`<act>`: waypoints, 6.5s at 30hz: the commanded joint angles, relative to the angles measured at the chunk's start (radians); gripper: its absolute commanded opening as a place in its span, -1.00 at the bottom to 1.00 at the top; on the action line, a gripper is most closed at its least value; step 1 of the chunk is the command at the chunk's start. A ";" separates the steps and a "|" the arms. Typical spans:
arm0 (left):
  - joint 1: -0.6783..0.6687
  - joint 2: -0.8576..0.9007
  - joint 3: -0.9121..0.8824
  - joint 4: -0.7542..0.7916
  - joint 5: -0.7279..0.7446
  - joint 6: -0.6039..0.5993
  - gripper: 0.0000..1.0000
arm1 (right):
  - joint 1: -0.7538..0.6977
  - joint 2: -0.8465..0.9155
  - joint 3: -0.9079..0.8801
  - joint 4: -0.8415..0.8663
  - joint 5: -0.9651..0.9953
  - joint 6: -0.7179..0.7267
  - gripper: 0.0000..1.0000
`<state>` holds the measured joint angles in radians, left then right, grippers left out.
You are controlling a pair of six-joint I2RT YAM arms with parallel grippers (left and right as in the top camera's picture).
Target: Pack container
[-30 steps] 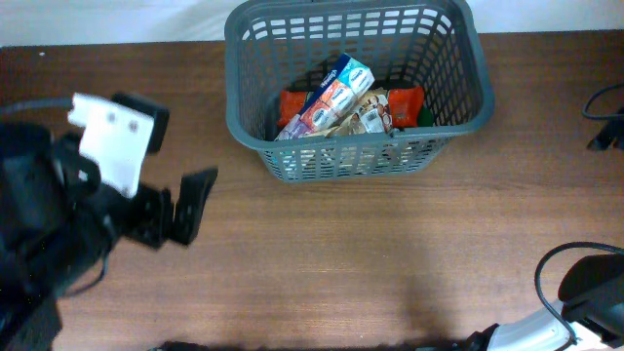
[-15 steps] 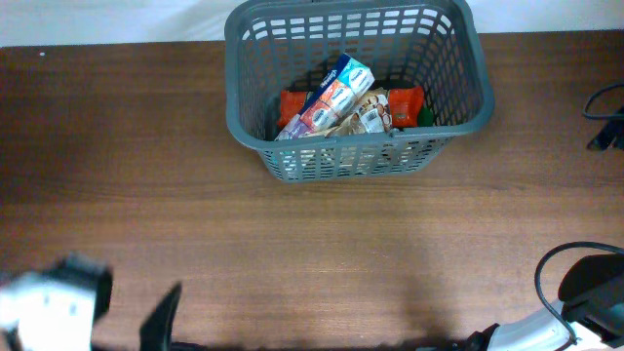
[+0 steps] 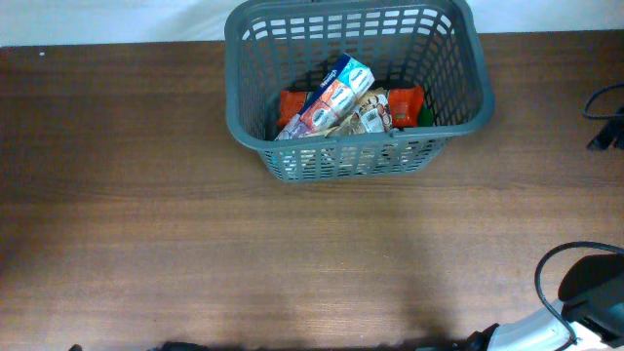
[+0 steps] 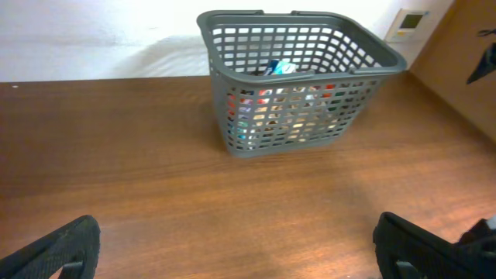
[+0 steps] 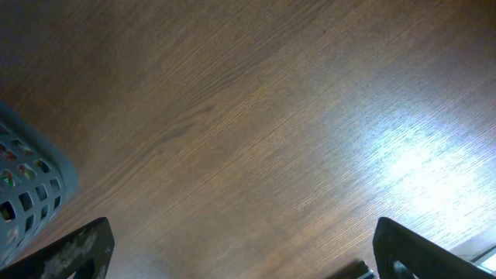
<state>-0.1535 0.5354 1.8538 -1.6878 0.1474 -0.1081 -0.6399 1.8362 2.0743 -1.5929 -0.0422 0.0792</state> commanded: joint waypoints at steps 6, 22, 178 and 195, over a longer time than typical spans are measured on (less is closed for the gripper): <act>0.007 -0.008 -0.008 0.001 0.038 -0.008 0.99 | -0.002 0.001 -0.004 0.001 0.009 0.008 0.98; 0.008 -0.008 -0.333 0.269 0.051 0.146 0.98 | -0.002 0.001 -0.004 0.001 0.009 0.008 0.98; 0.181 -0.530 -1.845 1.619 -0.014 0.165 0.99 | 0.552 -0.942 -0.631 0.871 0.016 0.005 0.98; 0.181 -0.530 -1.845 1.619 -0.014 0.165 0.98 | 0.649 -1.480 -1.152 1.059 -0.061 0.007 0.98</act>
<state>0.0250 0.0154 0.0158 -0.0673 0.1410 0.0593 -0.0006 0.4198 0.9627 -0.5377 -0.0883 0.0788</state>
